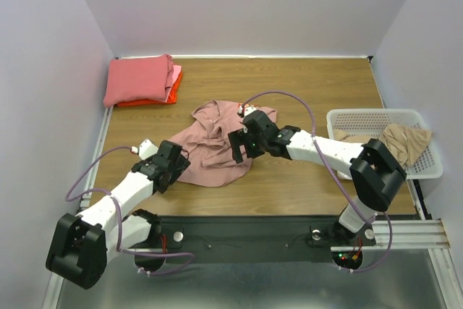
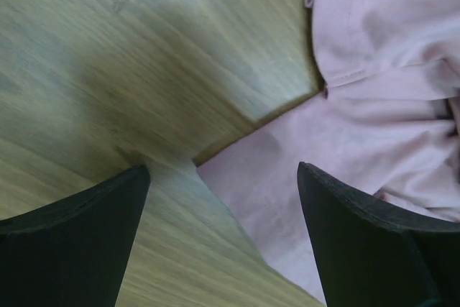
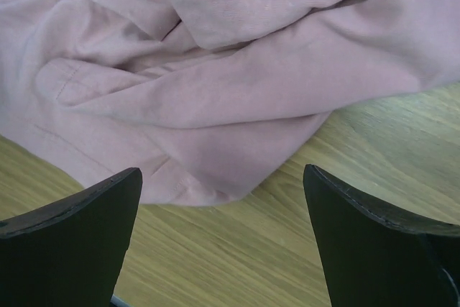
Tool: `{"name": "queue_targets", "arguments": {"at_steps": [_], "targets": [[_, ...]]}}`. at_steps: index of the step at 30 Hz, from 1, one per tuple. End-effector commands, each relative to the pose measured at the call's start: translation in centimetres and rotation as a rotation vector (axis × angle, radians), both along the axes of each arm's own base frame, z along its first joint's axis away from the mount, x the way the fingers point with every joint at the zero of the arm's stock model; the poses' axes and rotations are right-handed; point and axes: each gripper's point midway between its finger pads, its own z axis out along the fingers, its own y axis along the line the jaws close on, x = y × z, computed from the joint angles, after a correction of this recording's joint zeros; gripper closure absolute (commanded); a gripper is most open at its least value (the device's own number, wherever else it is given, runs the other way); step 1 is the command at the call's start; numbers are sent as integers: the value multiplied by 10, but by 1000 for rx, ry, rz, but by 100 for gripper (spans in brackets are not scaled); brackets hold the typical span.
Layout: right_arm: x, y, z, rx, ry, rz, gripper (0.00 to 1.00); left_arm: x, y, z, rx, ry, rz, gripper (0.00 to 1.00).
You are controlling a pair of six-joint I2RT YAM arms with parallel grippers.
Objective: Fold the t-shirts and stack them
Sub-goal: Flatten the tshirt out
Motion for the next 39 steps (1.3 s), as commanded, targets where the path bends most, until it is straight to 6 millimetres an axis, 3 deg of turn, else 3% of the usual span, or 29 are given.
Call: {"name": "queue_targets", "arguments": {"at_steps": [1, 7, 11, 14, 15, 16, 22, 29, 33, 34, 39], "targets": [[23, 23, 30, 84, -89, -65, 0, 13, -18, -2, -73, -23, -79, 2], [32, 14, 31, 81, -111, -166, 0, 22, -23, -3, -73, -12, -88, 7], [42, 1, 39, 78, -157, -271, 0, 26, -34, -9, -92, 3, -144, 25], [43, 1, 44, 90, -164, -282, 0, 33, -35, -10, -77, 24, -144, 53], [43, 1, 45, 90, -165, -284, 0, 34, -37, -10, -77, 30, -152, 91], [41, 3, 45, 101, -155, -272, 0, 38, -40, -6, -73, 40, -163, 100], [42, 8, 42, 100, -144, -256, 0, 45, -37, 16, -62, -16, -156, 100], [79, -6, 43, 14, -258, -426, 0, 34, -27, 35, -82, -116, -133, 100], [86, 16, 45, 19, -250, -346, 3, 30, -26, 40, -95, -143, -128, 100], [81, 31, 38, 38, -207, -268, 6, 30, -25, 40, -94, -145, -128, 100], [73, 69, 37, 70, -188, -1, 10, 29, -26, 37, -95, -138, -131, 100]]}}
